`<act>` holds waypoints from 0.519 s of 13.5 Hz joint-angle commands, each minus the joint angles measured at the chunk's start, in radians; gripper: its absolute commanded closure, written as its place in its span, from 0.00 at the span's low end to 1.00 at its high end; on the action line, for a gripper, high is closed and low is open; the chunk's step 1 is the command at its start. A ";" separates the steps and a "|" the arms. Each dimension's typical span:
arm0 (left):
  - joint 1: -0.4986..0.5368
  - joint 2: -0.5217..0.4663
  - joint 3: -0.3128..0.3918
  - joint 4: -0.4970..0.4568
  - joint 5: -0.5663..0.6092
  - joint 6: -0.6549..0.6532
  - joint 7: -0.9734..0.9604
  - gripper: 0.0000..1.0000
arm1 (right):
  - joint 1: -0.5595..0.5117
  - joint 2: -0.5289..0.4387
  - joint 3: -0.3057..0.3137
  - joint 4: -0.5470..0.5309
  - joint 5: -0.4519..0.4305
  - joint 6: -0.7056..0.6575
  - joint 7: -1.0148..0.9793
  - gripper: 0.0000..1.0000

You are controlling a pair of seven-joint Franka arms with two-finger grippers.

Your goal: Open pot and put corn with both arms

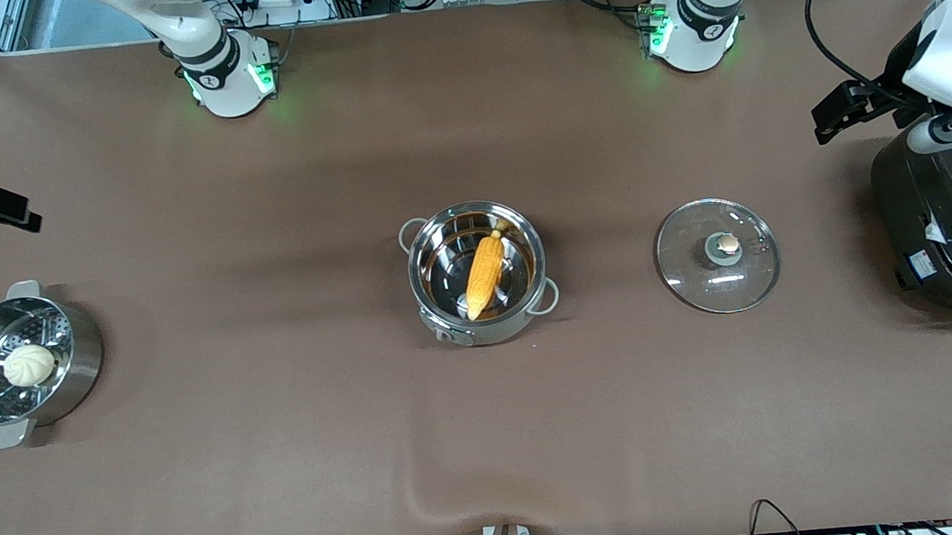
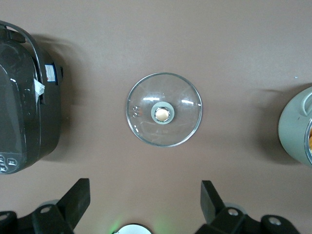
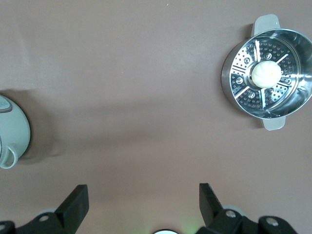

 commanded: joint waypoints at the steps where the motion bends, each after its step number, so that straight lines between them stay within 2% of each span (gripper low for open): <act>1: 0.010 0.004 0.005 0.041 0.020 -0.006 0.046 0.00 | -0.034 -0.013 0.012 0.008 0.017 -0.012 -0.037 0.00; 7: 0.006 0.007 0.009 0.046 0.015 0.027 0.074 0.00 | -0.040 -0.023 0.008 -0.010 0.002 0.002 -0.037 0.00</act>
